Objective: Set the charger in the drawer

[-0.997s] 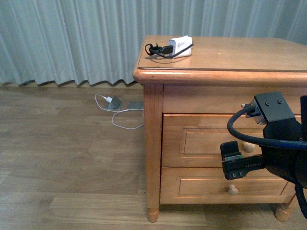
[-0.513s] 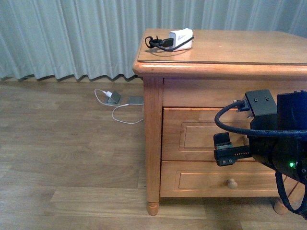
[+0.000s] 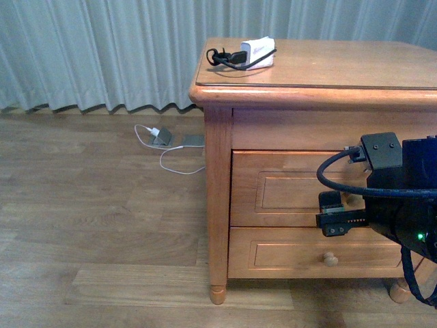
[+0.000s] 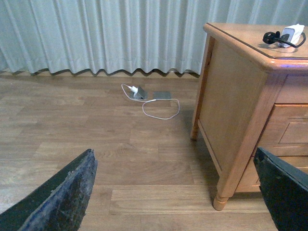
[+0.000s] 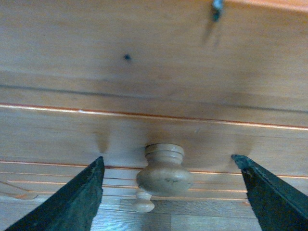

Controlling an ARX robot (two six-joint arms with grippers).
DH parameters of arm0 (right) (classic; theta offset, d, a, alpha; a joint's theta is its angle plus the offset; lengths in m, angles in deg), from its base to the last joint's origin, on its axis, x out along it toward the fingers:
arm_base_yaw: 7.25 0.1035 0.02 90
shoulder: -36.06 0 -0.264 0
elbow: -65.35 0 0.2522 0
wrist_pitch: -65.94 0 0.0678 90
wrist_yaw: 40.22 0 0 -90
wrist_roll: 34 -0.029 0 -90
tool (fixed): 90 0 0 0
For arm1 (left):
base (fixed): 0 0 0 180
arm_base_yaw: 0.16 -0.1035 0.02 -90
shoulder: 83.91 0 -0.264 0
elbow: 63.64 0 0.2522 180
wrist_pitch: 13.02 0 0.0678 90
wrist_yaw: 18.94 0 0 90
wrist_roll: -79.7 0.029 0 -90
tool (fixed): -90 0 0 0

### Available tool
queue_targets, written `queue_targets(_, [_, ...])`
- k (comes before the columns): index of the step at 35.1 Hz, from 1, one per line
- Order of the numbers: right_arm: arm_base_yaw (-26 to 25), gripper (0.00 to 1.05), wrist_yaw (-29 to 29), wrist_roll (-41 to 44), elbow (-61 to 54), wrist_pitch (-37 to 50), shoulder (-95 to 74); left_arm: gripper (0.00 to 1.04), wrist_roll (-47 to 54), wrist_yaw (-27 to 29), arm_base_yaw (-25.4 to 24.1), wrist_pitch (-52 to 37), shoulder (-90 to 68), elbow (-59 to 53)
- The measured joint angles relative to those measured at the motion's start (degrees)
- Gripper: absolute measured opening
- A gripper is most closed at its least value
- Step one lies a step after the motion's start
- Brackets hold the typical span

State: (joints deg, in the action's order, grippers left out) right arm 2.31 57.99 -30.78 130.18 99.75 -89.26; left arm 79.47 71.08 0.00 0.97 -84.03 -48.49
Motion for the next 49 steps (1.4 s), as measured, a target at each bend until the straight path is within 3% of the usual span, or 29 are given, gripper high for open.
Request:
queue_targets(6, [-0.31, 0.50, 0.11, 0.46, 0.00, 0.37, -0.09, 0.98, 0.00, 0.00, -0.02, 0.00, 0.00, 0.00])
queue_targets(12, [0.17, 0.25, -0.13, 1.07, 0.00, 0.79, -0.42, 0.98, -0.02, 0.00, -0.02, 0.00, 0.00, 0.00])
queue_targets(25, [-0.28, 0.24, -1.62, 0.33, -1.27, 0.20, 0.44, 0.98, 0.00, 0.00, 0.00, 0.00, 0.00, 0.00])
queue_targets(33, [-1.20, 0.23, -5.20, -1.20, -9.03, -0.94, 6.14, 0.98, 0.00, 0.00, -0.02, 0.00, 0.00, 0.00])
queue_targets(42, [-2.43, 0.23, -11.04, -2.12, -24.09, -11.34, 22.25, 0.98, -0.02, 0.00, 0.00, 0.00, 0.00, 0.00])
queue_targets(49, [-2.14, 0.23, -11.58, -1.99, -31.04, -22.18, 33.94, 0.98, -0.02, 0.00, 0.00, 0.00, 0.00, 0.00])
